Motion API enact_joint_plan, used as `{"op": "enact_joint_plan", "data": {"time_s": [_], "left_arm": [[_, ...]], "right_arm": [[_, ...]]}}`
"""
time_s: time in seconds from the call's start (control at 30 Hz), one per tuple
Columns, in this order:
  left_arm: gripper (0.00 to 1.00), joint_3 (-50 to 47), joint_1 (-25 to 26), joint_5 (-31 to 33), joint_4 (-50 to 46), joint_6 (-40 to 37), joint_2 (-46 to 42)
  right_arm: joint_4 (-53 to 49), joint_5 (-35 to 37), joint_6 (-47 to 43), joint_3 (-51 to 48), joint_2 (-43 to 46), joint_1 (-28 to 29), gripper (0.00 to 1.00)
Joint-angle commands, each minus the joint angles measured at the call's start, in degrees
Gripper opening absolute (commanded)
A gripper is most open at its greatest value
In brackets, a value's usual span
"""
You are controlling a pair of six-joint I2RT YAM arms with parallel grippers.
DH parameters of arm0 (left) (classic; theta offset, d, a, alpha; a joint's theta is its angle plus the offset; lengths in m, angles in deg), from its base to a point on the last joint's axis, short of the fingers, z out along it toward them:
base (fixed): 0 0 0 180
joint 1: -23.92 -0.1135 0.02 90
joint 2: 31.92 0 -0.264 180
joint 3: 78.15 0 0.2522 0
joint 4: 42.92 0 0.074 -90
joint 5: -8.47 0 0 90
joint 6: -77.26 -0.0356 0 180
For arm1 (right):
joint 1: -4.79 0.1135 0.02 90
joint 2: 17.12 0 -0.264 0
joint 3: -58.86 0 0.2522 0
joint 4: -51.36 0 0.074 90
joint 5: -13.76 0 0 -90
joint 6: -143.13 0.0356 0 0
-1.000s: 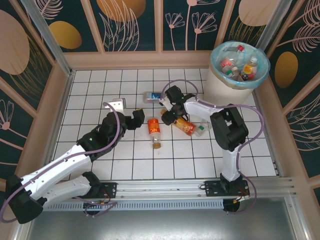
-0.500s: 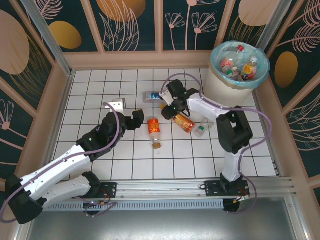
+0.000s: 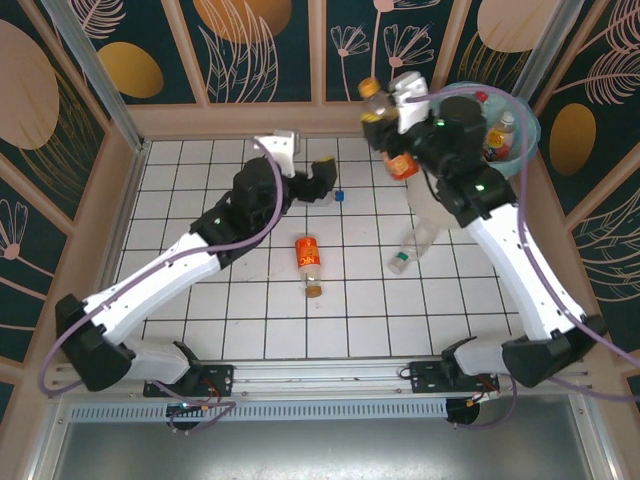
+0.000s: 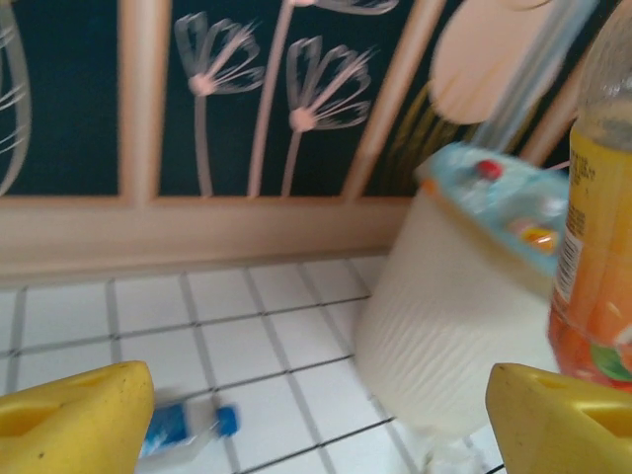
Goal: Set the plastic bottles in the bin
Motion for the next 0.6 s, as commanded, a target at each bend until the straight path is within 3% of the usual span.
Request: {"op": "enact_joint_plan", "data": {"time_s": [0.0, 0.23, 0.43, 0.57], "left_arm": [[0.86, 8.87, -0.07, -9.59, 4.2, -3.45, 5.57], [0.83, 35.1, 0.2, -23.04, 3.99, -2.37, 25.06], [0.82, 59.4, 1.89, -30.34, -0.07, -0.21, 42.18], [0.83, 63.59, 2.2, -32.28, 1.12, 2.33, 46.52]], "right_arm": [[7.48, -0.11, 2.84, 1.0, 2.01, -4.53, 0.41], [14.15, 1.25, 4.13, -0.3, 4.8, -14.85, 0.4], [12.15, -0.97, 5.82, 2.64, 0.8, -26.01, 0.39], [9.33, -4.53, 6.47, 3.35, -1.81, -30.92, 0.39]]}}
